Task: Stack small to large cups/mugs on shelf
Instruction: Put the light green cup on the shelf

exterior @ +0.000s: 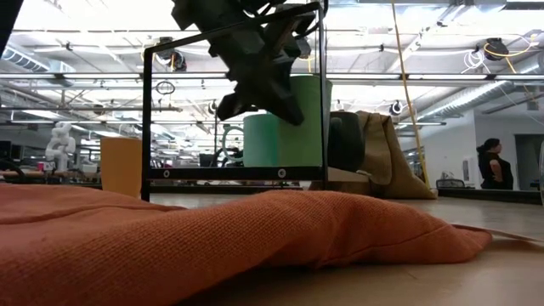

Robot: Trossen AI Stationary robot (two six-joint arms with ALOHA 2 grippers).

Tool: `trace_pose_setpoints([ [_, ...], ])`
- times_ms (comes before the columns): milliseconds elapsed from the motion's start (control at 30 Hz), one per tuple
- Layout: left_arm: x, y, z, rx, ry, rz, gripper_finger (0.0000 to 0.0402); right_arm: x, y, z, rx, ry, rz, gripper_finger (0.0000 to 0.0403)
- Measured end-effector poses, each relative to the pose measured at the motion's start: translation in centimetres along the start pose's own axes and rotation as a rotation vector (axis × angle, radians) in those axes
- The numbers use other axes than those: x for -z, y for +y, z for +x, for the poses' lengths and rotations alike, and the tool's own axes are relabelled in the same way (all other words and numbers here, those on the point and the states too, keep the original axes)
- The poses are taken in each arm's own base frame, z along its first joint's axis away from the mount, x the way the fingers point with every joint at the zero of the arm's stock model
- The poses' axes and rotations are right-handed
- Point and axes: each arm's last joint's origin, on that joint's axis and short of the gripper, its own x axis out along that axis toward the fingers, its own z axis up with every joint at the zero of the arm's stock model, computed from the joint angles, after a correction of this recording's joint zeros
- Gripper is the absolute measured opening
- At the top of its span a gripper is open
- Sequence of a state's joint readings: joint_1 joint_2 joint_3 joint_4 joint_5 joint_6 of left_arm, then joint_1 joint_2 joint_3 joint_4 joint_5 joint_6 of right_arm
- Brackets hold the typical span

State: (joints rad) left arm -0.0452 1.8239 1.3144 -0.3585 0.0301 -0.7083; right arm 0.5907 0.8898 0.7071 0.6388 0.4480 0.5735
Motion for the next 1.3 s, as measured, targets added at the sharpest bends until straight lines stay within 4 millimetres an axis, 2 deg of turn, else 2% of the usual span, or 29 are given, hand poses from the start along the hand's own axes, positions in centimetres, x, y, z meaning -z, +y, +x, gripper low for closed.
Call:
trace_pose_setpoints([
  [833,0.2,-1.3,0.0,-0.008,-0.11,-0.062,0.0,0.1,0.0,0.0,0.002,0.009,-0.014,0.0],
  [1300,2.0,-1.9,0.0,-0.109,-0.081,-0.053,0.0,0.1,-0.1,0.0,0.003,0.012,-0.008,0.0],
])
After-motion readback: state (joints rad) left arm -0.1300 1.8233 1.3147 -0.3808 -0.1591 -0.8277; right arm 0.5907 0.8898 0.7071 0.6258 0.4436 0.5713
